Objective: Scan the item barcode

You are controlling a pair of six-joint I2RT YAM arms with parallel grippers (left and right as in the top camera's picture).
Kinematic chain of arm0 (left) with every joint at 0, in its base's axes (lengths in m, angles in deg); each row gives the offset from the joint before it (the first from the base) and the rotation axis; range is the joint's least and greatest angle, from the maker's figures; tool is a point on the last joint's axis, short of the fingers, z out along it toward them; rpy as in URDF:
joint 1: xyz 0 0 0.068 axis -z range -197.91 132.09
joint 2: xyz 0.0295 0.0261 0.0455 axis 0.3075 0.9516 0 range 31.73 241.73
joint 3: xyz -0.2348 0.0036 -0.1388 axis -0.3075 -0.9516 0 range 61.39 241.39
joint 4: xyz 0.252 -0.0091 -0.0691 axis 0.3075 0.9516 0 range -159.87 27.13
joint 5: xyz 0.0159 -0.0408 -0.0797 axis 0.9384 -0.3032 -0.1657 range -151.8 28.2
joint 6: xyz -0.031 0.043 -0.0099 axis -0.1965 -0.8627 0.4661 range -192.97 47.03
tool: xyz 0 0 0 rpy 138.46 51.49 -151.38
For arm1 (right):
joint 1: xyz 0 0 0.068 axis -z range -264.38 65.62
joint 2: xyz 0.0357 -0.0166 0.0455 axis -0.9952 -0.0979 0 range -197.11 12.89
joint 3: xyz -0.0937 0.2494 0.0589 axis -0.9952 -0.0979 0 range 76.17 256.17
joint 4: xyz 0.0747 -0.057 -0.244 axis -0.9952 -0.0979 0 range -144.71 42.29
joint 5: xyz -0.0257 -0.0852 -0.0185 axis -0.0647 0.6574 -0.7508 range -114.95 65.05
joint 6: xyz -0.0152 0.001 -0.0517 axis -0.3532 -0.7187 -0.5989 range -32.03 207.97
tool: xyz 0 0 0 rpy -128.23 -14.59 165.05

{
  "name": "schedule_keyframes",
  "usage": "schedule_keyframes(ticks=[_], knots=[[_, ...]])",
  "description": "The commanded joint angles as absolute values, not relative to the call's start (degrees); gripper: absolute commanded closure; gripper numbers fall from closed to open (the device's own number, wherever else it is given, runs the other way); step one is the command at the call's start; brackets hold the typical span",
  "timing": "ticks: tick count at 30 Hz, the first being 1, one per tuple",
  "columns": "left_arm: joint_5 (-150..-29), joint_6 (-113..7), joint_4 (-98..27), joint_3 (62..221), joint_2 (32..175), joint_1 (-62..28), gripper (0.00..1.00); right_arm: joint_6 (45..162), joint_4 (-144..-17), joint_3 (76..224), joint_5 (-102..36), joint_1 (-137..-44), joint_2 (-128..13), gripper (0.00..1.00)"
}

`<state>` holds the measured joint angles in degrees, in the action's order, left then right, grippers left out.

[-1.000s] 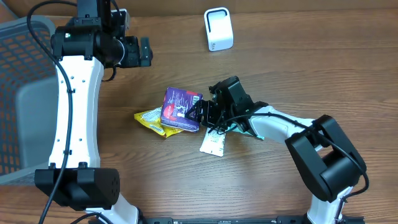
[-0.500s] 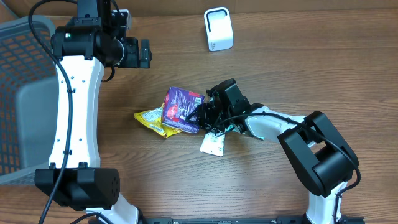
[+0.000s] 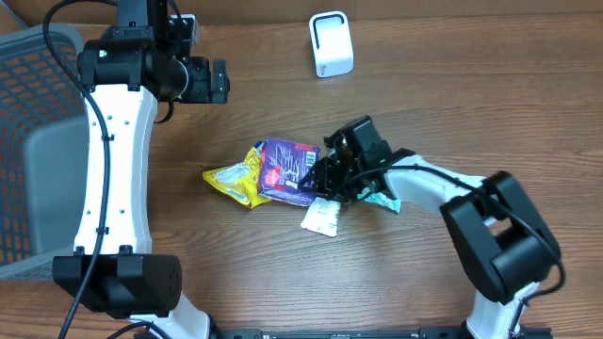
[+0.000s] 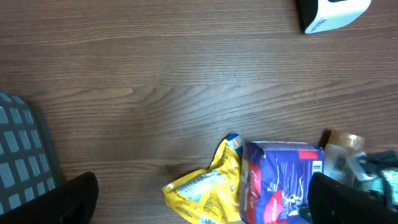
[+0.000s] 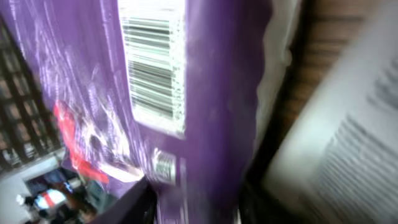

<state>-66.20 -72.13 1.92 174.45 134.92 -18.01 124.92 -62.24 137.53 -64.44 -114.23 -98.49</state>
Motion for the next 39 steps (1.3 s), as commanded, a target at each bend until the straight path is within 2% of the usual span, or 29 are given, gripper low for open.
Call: schedule_keyframes(ticks=[1,5,7,9,11,16,23,28,32,39], knots=[[-65.83,-73.44,1.90,174.03,135.56,-18.25,0.00,110.41,-69.78,140.18,-61.36,-112.68,-93.79,0.49],[-65.83,-73.42,1.90,174.03,135.54,-18.27,0.01,100.88,-83.13,145.69,-54.25,-112.96,-93.61,0.46],[-65.83,-73.44,1.90,174.03,135.56,-18.25,0.00,99.92,-84.90,147.19,-52.37,-113.70,-93.61,0.41],[-65.83,-73.44,1.90,174.03,135.56,-18.25,0.01,103.46,-82.65,147.22,-52.57,-113.94,-93.63,0.38],[-65.83,-73.44,1.90,174.03,135.56,-18.25,0.01,112.64,-78.11,146.32,-53.09,-113.92,-93.92,0.27],[-65.83,-73.44,1.90,174.03,135.56,-18.25,0.00,125.84,-69.12,143.13,-59.56,-112.92,-94.29,0.26],[-65.83,-73.44,1.90,174.03,135.56,-18.25,0.00,134.06,-69.12,138.71,-58.06,-113.46,-94.29,0.27],[-65.83,-73.44,1.90,174.03,135.54,-18.27,0.00,139.63,-60.82,133.60,-57.51,-114.29,-94.42,0.27],[-65.83,-73.44,1.90,174.03,135.56,-18.25,0.00,145.05,-53.91,130.06,-56.24,-115.19,-94.55,0.30],[-65.83,-73.44,1.90,174.03,135.56,-18.27,0.00,148.05,-50.94,127.76,-50.95,-117.31,-94.60,0.36]])
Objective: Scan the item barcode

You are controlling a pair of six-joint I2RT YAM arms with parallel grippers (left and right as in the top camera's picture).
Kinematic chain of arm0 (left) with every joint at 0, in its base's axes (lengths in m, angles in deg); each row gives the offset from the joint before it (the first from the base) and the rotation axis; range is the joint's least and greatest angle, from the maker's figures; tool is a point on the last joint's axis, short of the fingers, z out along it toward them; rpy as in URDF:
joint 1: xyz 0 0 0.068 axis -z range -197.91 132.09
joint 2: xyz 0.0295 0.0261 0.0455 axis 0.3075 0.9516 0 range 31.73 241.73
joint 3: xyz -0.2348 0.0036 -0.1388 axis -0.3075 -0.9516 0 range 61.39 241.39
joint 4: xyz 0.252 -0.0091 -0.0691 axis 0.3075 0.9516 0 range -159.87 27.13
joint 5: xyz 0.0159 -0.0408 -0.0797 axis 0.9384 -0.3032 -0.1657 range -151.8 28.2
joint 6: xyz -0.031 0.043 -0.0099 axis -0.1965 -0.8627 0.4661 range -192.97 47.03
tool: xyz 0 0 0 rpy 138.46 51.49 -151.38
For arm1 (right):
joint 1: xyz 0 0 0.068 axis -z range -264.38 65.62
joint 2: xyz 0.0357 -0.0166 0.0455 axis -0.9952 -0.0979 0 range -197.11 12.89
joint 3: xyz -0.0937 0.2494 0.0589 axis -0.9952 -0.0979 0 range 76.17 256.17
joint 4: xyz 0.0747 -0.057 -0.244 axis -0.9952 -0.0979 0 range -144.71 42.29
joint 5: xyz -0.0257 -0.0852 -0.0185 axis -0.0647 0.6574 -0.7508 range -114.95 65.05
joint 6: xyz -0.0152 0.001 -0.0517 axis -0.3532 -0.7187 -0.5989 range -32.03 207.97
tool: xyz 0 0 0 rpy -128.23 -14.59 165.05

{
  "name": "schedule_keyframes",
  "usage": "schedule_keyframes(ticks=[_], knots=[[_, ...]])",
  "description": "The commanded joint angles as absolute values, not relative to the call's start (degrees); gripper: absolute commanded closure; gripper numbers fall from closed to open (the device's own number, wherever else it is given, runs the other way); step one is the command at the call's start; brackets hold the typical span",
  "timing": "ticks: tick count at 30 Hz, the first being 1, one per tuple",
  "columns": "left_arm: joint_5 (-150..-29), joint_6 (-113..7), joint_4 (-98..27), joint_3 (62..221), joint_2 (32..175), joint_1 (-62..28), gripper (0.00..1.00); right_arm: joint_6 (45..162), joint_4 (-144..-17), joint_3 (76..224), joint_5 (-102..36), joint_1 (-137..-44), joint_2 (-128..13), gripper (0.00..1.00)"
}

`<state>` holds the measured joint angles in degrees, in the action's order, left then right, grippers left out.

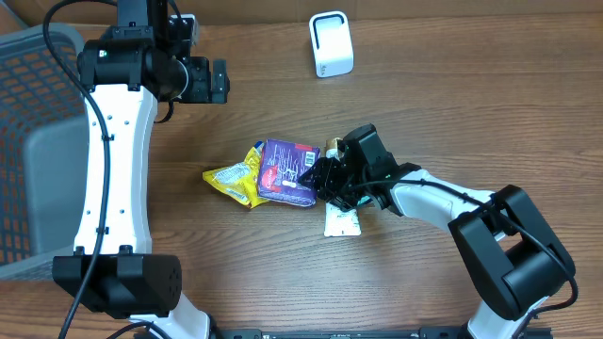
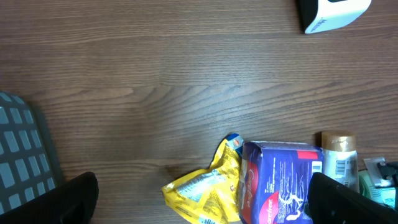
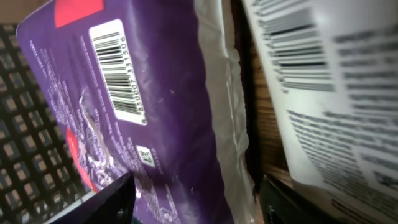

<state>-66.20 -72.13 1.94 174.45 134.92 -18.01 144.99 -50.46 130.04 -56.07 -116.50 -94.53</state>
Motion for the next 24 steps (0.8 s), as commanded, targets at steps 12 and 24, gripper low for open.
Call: schedule_keyframes(ticks=[12,24], knots=[[-65.83,-73.42,1.90,174.03,135.56,-18.25,0.00,150.80,-45.06,127.72,-50.76,-120.00,-101.22,0.43],[-65.83,-73.42,1.90,174.03,135.56,-18.25,0.00,141.66,-44.62,128.13,-57.66,-117.35,-96.96,0.71]])
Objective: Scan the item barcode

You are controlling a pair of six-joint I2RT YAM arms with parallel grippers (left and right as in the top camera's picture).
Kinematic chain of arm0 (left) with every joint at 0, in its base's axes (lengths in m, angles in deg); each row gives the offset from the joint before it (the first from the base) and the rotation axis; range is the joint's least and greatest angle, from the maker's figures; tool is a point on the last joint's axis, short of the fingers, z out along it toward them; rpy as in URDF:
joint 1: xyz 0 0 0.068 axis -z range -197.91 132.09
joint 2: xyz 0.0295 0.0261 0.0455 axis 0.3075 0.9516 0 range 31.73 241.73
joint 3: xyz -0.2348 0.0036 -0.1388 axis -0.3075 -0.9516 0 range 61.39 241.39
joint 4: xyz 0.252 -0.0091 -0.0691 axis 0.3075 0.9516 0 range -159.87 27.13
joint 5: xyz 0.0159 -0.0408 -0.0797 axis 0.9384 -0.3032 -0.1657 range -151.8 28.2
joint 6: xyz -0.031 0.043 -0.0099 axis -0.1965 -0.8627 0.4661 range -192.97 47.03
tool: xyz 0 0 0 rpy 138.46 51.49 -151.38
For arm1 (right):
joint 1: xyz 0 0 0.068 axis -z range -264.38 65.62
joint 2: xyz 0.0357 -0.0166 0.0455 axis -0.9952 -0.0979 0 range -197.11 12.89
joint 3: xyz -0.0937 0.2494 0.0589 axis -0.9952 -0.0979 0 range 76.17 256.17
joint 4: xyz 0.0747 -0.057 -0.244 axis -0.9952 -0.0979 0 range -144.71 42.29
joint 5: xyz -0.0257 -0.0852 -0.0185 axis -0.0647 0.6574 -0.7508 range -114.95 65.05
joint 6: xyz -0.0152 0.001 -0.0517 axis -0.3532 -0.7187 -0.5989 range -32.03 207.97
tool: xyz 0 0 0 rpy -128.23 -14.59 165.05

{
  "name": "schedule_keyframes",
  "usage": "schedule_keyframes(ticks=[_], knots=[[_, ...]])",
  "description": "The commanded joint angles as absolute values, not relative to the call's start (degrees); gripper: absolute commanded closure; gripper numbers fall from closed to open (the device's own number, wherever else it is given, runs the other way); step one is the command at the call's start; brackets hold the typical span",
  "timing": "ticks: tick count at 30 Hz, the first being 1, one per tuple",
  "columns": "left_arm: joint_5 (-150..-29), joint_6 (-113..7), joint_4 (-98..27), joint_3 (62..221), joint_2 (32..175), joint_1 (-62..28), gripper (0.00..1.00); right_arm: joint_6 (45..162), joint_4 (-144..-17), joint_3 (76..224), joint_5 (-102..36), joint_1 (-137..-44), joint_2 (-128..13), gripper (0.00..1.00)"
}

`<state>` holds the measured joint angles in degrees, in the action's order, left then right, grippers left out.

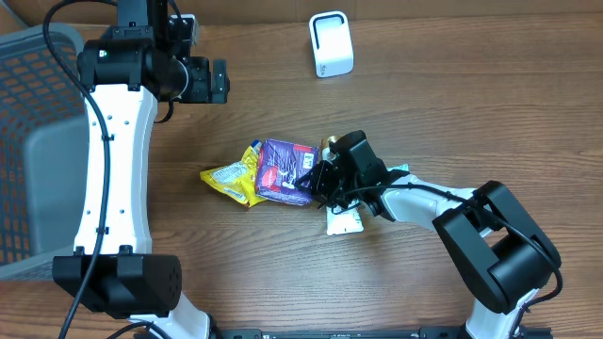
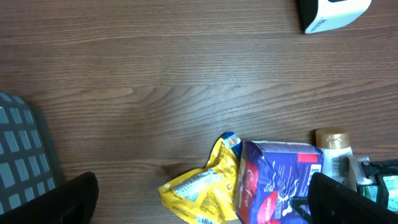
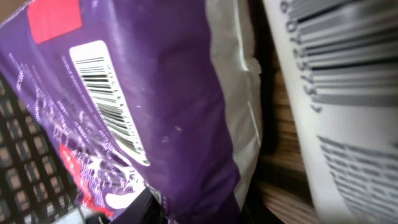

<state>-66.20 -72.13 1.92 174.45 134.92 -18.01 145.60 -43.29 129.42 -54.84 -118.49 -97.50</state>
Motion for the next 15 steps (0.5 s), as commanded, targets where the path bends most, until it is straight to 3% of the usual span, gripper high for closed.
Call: schedule_keyframes(ticks=[1,7,15], knots=[[-65.83,-73.44,1.90,174.03,135.56,-18.25,0.00,139.92,-44.88,128.27,-58.67,-116.85,-95.97,0.71],[-65.83,-73.42,1.90,174.03,135.56,-18.25,0.00,127.30,-49.74,131.48,-68.28,-113.83,-89.66,0.71],[-65.83,-73.44,1.90,174.03,135.56,-18.25,0.00,106.85,-74.24,142.97,-65.40,-113.03,-84.94,0.71]])
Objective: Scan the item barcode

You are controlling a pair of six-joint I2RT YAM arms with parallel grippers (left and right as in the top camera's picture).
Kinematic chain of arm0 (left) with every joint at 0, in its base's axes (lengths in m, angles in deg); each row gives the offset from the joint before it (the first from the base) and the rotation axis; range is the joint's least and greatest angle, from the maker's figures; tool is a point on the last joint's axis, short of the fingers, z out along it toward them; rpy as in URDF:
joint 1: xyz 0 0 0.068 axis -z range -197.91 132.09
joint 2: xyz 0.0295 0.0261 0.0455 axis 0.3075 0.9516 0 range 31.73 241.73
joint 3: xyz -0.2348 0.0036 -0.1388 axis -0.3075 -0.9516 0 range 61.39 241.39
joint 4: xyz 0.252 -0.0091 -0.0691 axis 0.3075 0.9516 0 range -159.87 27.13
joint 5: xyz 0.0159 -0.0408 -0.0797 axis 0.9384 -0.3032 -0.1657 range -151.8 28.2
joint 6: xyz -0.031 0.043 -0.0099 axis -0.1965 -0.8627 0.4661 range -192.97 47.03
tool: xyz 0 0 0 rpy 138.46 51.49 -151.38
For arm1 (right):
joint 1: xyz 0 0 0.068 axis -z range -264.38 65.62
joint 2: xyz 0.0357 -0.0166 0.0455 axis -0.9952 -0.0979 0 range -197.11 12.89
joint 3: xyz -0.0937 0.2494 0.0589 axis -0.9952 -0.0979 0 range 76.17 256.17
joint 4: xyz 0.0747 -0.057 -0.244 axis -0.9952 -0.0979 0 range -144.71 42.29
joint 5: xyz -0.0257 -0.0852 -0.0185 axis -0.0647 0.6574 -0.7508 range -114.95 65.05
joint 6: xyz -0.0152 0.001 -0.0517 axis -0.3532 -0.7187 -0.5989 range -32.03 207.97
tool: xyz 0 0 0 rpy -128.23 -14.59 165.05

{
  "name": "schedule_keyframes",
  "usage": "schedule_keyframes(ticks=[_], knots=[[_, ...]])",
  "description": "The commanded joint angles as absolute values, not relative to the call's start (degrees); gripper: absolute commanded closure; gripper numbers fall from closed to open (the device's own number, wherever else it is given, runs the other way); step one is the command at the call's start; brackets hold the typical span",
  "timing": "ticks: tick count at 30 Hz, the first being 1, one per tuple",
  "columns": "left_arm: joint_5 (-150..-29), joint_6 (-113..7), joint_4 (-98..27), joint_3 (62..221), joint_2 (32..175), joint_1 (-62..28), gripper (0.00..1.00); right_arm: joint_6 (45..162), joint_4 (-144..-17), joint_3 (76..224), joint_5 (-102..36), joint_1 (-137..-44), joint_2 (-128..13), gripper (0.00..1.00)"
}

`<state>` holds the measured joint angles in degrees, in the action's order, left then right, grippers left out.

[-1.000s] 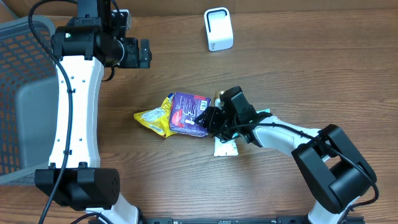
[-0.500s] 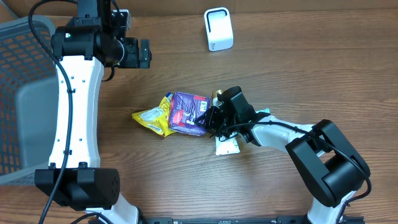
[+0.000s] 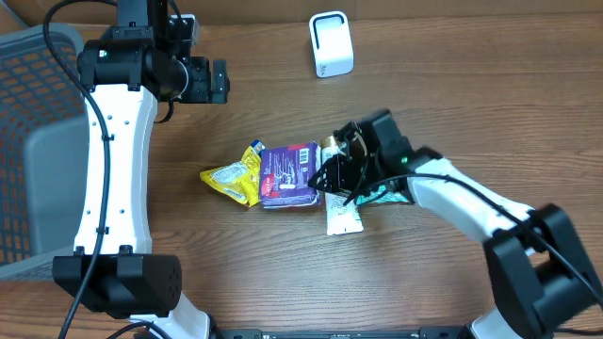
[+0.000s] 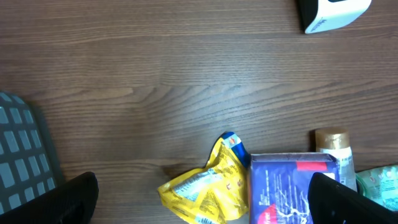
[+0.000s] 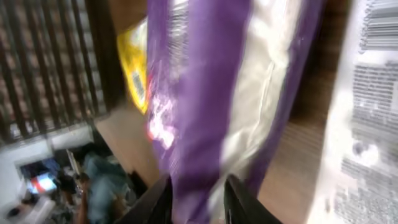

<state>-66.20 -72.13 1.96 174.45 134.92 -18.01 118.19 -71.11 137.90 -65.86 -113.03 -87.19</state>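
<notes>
A purple packet point(image 3: 287, 175) lies mid-table between a yellow packet point(image 3: 229, 177) and my right gripper point(image 3: 325, 179). In the right wrist view the purple packet point(image 5: 205, 93) fills the frame, and the right gripper point(image 5: 198, 202) is shut on its edge, with the barcode out of sight. The white scanner point(image 3: 331, 44) stands at the far edge. My left gripper point(image 3: 215, 82) hangs open at the far left, well away from the packets. Below its open jaws point(image 4: 205, 199) are the purple packet point(image 4: 292, 186) and the yellow packet point(image 4: 205, 186).
A white sachet point(image 3: 344, 218) lies just in front of the right gripper, next to a teal packet point(image 3: 384, 196). A small brown-capped bottle point(image 3: 329, 143) stands behind the purple packet. A grey mesh basket point(image 3: 28, 141) takes up the left side.
The right gripper's fingers have drawn closer on the purple packet's edge. The packet now sits squarer to the table, and the right wrist is raised and further right. The left arm is unchanged.
First my right gripper was at the purple packet's right edge, the white sachet tucked beside it. Then its jaws stood wide by the barcode side and the sachet lay further right. Then the jaws closed on the packet, and now they hold it, turned squarer.
</notes>
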Motion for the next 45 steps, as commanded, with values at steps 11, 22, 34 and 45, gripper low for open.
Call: schedule_keyframes(ticks=[11,22,34,45], knots=[[-65.83,-73.44,1.90,174.03,135.56,-18.25,0.00,108.29,-82.78,149.51,-56.83,-112.92,-85.59,0.54],[-65.83,-73.44,1.88,174.03,135.56,-18.25,0.01,121.49,-85.71,148.90,-42.91,-117.70,-90.18,0.45],[-65.83,-73.42,1.90,174.03,135.56,-18.25,0.00,127.22,-84.77,148.42,-44.26,-117.77,-94.68,0.47],[-65.83,-73.44,1.90,174.03,135.56,-18.25,0.00,127.24,-71.83,140.44,-48.90,-117.77,-94.73,0.46]])
